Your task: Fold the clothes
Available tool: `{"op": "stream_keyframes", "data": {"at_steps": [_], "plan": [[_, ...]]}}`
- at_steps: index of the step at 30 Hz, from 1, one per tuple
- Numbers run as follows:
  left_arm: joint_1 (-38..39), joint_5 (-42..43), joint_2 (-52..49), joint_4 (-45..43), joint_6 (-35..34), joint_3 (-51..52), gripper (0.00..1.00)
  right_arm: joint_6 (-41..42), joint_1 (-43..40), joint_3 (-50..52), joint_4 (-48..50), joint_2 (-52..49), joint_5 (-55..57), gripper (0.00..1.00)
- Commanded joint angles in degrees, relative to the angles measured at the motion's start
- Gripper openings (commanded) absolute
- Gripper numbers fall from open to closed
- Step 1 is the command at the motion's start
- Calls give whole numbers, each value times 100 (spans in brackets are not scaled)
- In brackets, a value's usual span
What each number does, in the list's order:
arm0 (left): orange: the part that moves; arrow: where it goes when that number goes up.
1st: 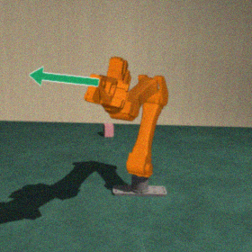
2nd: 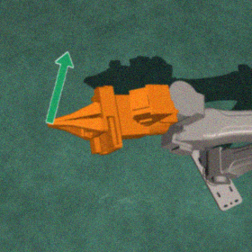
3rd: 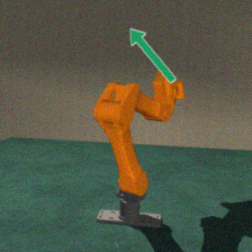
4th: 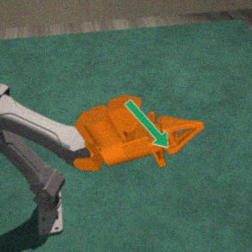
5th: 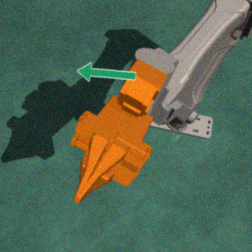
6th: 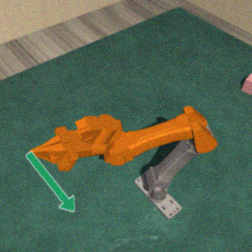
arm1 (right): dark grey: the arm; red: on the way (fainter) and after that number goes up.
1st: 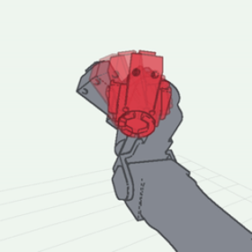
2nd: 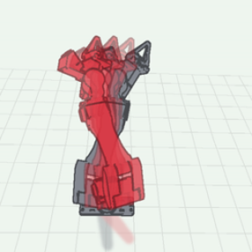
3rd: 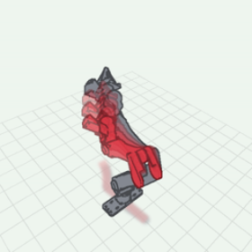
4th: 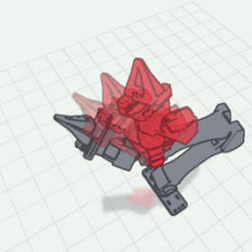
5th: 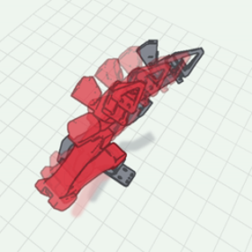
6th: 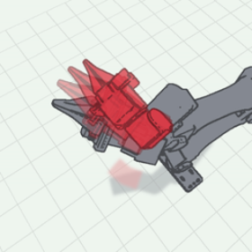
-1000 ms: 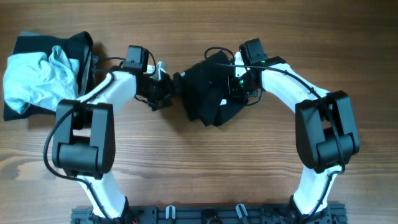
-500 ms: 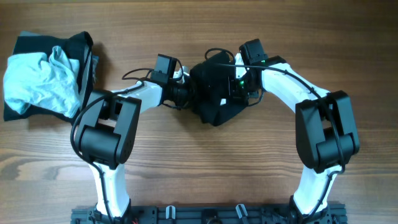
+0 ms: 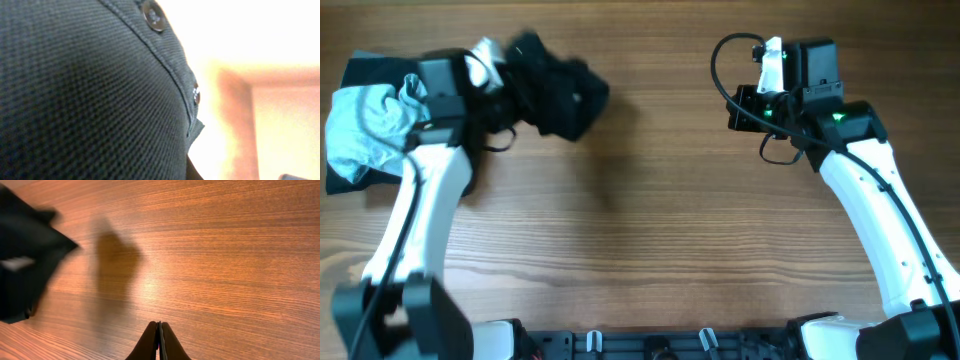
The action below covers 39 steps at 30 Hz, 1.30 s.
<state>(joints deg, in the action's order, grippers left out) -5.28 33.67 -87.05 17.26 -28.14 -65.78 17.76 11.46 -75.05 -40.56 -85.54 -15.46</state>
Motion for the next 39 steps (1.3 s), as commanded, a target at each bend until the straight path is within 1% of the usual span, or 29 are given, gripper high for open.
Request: {"op": "stream_keyframes", "data": {"at_steps": [1, 2, 6, 9, 12, 14, 15, 16, 17, 20, 22, 23, 25, 26, 27, 28, 29, 30, 31, 32, 33, 34, 35, 37, 38, 39], "plan": [[-772, -498, 743, -219, 72, -186, 4, 48, 24, -7, 26, -13, -131, 4], [-1309, -693, 743, -179, 74, -184, 4, 44, 24, -7, 24, -13, -199, 4], [-2199, -1110, 330, -177, 76, -184, 4, 42, 24, -7, 44, -13, -227, 4], [-2889, -1147, -184, -302, 76, -184, 4, 37, 24, -7, 42, -13, -238, 4], [-3154, -1147, -614, -55, 83, -184, 4, 42, 24, -7, 61, -13, -236, 4], [-3252, -992, -695, -85, 74, -186, 4, 39, 24, -7, 61, -13, -236, 4], [-3353, -413, -592, -393, 15, -214, 4, 35, 24, -7, 70, -13, -236, 4], [-3405, -188, -518, -509, -160, -284, 4, 37, 24, -7, 79, -13, -236, 4], [-3438, -131, -455, -577, -234, -363, 4, 37, 24, -7, 81, -13, -236, 4], [-3578, -136, -361, -688, -164, -671, 4, 37, 24, -7, 70, -13, -236, 4], [-3692, -136, -361, -802, -166, -675, 4, 37, 24, -7, 66, -13, -236, 5], [-3720, -138, -361, -673, -146, -675, 4, 39, 24, -7, 63, -13, -236, 5], [-3729, -343, -372, 46, 83, -673, 4, 39, 24, -7, 63, -13, -238, 5], [-3722, -557, -387, 669, 107, -667, 53, 37, 24, -7, 68, -13, -238, 8], [-3722, -566, -387, 935, 234, -667, 71, 20, 24, -7, 70, -13, -236, 15], [-3722, -564, -387, 1141, 400, -667, 81, 15, 24, -7, 72, -13, -234, 21], [-3722, -538, -358, 1397, 444, -667, 93, -74, 24, -7, 87, -13, -234, 29], [-3722, -302, -282, 1569, 560, -669, 100, -203, 24, -7, 116, -11, -205, 36], [-3722, -26, -146, 1661, 627, -669, 100, -306, 24, -9, 140, -7, -184, 40], [-3722, 697, 125, 1805, 763, -719, 100, -404, 24, -17, 157, 22, -52, 47], [-3720, 1464, 387, 1956, 872, -789, 100, -525, 24, -22, 243, 90, 122, 50], [-3665, 1716, 776, 2232, 1080, -883, 100, -708, 24, -42, 358, 177, 157, 51], [-3611, 1635, 1080, 2470, 1458, -970, 100, -883, 24, -68, 466, 286, 157, 53], [-3375, 682, 1794, 3082, 2076, -1169, 99, -1054, 24, -138, 608, 691, 240, 57], [-3152, 151, 2240, 3587, 2549, -1309, 100, -1056, 24, -164, 601, 909, 262, 58], [-3021, 72, 2452, 3847, 2949, -1366, 100, -1047, 24, -166, 575, 1165, 260, 58]]}}
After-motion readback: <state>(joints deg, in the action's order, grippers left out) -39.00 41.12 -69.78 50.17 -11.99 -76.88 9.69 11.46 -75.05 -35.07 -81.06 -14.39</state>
